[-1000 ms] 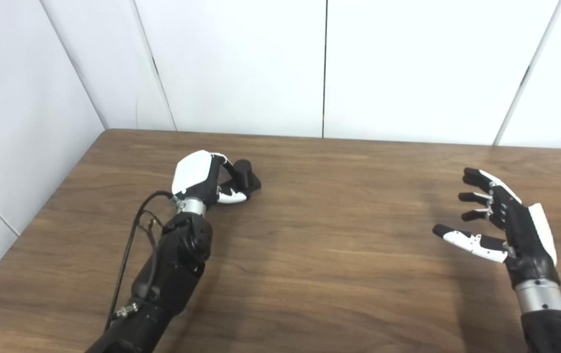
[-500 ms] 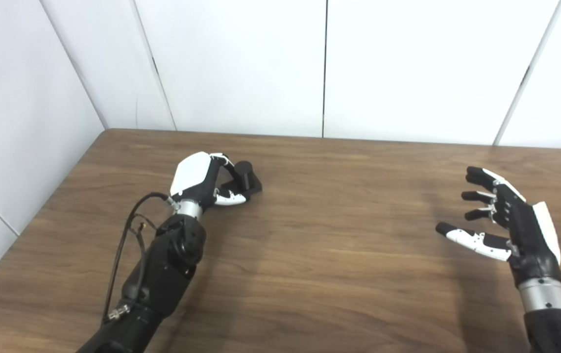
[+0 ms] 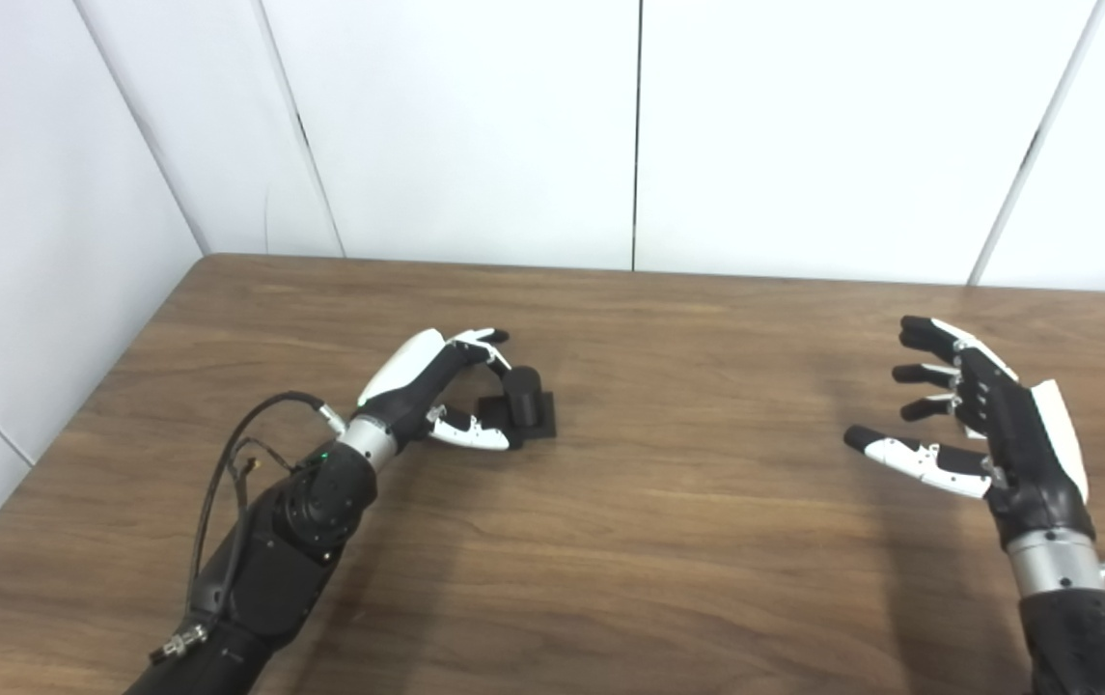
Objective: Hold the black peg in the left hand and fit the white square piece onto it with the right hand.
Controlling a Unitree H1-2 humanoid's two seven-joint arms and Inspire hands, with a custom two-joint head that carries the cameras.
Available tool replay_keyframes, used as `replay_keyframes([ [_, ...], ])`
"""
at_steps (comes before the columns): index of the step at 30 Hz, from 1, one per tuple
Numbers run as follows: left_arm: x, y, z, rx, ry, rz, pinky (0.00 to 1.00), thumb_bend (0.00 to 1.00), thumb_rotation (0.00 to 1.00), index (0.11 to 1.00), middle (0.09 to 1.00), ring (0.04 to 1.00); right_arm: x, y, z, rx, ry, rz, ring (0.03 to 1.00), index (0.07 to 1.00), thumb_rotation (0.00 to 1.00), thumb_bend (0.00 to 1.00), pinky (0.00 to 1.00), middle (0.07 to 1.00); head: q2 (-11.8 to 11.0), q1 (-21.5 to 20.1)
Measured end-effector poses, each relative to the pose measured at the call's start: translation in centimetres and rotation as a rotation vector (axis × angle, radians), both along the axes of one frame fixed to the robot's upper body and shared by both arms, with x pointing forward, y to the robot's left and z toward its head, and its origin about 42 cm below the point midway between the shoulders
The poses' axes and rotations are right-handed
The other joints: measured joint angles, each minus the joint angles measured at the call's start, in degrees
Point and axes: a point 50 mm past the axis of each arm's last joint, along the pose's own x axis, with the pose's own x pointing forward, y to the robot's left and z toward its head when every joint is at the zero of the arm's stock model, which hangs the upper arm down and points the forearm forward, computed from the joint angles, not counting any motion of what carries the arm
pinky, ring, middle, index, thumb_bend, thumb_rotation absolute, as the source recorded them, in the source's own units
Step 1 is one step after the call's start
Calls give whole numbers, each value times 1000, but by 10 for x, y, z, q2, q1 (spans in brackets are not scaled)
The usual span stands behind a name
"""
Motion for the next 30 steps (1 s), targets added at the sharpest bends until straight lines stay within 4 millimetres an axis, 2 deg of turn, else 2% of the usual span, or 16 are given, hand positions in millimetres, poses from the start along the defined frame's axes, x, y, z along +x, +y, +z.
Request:
replay_keyframes([
  [13, -17, -46, -5, -28, -26, -165, 913, 519, 82, 496, 932, 988, 0, 1, 1, -12, 22, -15, 721, 811, 57, 711, 554, 818, 7, -30],
  [30, -41, -112, -15, -77, -79, -299, 847, 518, 81, 497, 935, 971, -1, -2, 7, -23, 8, -25, 724, 818, 74, 709, 567, 824, 15, -41],
])
